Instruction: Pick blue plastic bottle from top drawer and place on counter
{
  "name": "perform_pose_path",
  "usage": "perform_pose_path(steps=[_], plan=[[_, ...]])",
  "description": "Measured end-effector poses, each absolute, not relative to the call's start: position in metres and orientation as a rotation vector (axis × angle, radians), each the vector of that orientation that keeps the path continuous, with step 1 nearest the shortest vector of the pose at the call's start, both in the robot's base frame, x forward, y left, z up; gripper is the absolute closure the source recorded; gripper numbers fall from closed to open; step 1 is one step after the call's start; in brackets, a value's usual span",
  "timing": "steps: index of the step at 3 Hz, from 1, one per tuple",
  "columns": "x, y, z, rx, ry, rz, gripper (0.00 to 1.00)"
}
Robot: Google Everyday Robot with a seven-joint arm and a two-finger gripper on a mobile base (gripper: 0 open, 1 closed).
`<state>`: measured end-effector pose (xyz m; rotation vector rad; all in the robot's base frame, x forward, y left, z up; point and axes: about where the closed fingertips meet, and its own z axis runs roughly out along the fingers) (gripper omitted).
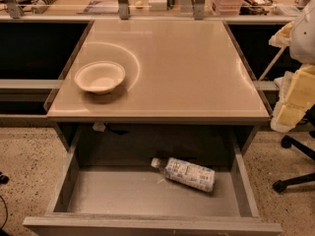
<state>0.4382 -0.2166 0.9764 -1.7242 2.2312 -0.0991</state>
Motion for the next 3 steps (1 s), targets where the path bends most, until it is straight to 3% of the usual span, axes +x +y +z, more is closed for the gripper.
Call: perform_pose_path(steps=[3], plan=[[0.439,-0.218,0.921,-1.625,2.267,-0.011,0.0]])
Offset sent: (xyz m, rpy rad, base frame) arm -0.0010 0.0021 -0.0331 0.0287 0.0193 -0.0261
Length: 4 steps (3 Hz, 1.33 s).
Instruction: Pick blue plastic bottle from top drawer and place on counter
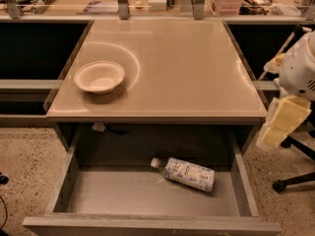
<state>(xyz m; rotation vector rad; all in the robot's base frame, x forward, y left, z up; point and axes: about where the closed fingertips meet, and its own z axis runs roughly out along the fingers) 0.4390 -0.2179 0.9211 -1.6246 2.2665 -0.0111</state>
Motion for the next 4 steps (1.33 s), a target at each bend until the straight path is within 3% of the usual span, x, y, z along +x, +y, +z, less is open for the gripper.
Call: perform_pose_path(steps=[2,4], plan=[[0.458,-0.219,0.8,-1.418,2.317,0.124,0.0],[0.434,-0.187,0.788,-1.391,2.286,0.163,0.0]])
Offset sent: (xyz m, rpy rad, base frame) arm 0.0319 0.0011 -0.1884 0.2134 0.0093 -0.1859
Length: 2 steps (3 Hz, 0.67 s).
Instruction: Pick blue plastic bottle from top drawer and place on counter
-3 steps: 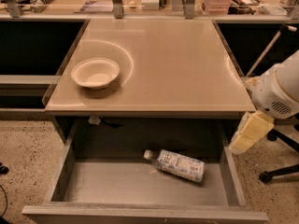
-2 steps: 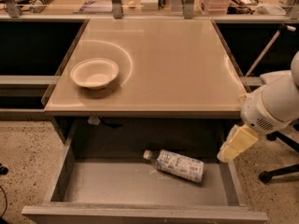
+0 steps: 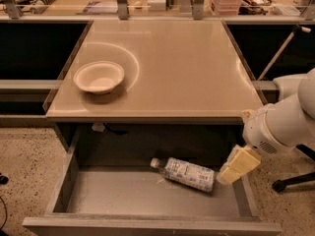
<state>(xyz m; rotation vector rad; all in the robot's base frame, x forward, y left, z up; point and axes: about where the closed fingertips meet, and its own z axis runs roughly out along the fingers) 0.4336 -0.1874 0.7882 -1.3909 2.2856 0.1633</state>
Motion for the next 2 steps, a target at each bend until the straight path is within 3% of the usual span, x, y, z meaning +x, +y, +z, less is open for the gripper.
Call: perform_pose_path(steps=[2], plan=[[0.426,-0.13,0.794,-1.524,2.238,0.252,0.0]])
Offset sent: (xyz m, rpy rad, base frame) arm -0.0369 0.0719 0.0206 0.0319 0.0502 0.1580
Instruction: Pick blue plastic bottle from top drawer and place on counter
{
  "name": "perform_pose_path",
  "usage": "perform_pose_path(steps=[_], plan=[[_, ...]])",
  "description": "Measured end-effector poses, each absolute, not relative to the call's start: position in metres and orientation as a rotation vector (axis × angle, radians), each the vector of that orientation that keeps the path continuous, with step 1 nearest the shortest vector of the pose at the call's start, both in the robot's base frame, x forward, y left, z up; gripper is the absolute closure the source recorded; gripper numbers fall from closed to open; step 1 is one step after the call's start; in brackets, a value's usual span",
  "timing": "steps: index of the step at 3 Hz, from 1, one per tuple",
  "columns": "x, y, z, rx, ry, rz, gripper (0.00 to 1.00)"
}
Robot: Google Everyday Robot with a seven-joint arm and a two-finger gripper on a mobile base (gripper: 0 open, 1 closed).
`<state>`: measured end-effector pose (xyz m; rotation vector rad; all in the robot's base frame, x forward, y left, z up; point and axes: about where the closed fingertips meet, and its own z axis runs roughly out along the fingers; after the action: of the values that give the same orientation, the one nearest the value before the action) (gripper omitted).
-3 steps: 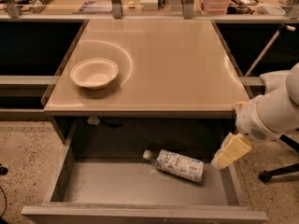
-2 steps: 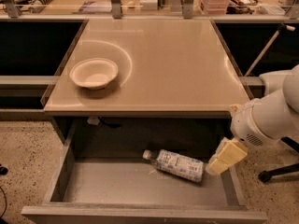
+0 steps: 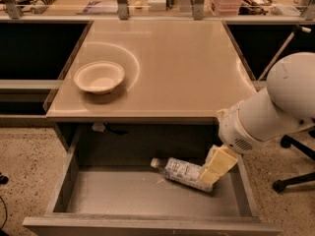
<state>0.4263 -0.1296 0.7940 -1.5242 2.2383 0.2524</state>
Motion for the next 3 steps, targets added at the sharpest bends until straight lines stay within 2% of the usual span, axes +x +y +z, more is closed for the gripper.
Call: perform_pose_path(steps=[2,3], plan=[[0.417,-0.118,0.766,-1.511,2.252,0.275,0.0],[0.427,-0.097,0.709,-1.497,2.313,0.379,0.0]])
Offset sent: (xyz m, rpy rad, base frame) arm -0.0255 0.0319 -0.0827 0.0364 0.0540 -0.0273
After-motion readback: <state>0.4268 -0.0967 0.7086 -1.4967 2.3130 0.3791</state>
